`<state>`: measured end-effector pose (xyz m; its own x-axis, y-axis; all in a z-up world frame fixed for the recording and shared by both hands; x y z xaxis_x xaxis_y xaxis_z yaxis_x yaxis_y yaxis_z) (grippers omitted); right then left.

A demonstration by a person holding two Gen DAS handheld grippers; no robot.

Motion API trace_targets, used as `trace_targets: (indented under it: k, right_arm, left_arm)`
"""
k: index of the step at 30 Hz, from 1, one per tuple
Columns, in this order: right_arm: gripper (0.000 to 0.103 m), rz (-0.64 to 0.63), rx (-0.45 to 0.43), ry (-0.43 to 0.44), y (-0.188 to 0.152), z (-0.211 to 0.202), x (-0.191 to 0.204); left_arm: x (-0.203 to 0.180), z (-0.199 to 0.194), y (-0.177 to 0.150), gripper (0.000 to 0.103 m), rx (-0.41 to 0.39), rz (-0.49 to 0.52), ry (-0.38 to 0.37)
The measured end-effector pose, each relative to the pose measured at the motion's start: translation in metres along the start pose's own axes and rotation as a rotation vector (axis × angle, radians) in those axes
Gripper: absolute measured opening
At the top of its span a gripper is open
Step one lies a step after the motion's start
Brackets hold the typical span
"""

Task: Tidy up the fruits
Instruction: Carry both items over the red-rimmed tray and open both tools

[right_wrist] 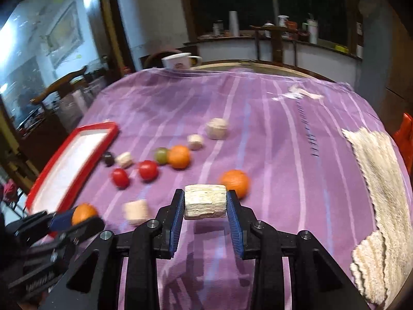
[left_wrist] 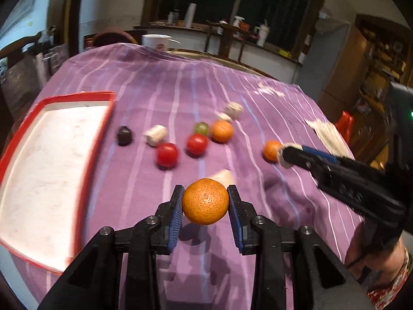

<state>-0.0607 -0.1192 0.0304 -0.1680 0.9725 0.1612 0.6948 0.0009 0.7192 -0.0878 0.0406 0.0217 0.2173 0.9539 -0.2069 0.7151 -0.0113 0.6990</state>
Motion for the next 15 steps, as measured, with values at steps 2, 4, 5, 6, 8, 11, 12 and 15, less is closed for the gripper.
trace_targets:
  k: [2,4,5,6,8,11,12,15]
  right_arm:
    - [0.036,-0.027,0.005,0.037,0.003,0.0,0.019]
    - [0.036,-0.057,0.016,0.077,0.007,0.003,0.041]
    - [0.036,-0.071,0.022,0.1,0.009,0.005,0.052]
    - [0.036,-0.088,0.031,0.131,0.013,0.008,0.068]
    - [0.036,-0.11,0.042,0.177,0.019,0.013,0.091]
    - [0.036,-0.149,0.055,0.254,0.033,0.028,0.134]
    - [0.036,-0.159,0.057,0.277,0.038,0.033,0.148]
    - [0.036,-0.204,0.056,0.323,0.054,0.055,0.193]
  left_arm:
    - [0.02,-0.009,0.005,0.032,-0.014,-0.032,0.01]
    - [0.042,-0.018,0.01,0.032,-0.027,-0.064,0.019]
    - [0.053,-0.021,0.013,0.032,-0.031,-0.075,0.027]
    - [0.065,-0.024,0.017,0.032,-0.034,-0.083,0.039]
    - [0.091,-0.027,0.027,0.032,-0.029,-0.088,0.078]
    - [0.134,-0.027,0.046,0.032,-0.014,-0.106,0.126]
    - [0.151,-0.026,0.055,0.032,-0.011,-0.115,0.15]
    - [0.192,-0.015,0.078,0.032,0.003,-0.138,0.212]
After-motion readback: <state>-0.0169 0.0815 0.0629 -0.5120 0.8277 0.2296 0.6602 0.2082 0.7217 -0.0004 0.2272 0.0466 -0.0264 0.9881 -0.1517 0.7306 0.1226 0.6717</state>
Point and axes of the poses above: each gripper's, at about its wrist camera, not at the fingertips, and z roughly the way its jaws point, x to its left, y to its top, the point moved 5 cm from there along z, roughly the way its jaws point, and after that the axes turned 1 degree about z, right-handed, at the moved point
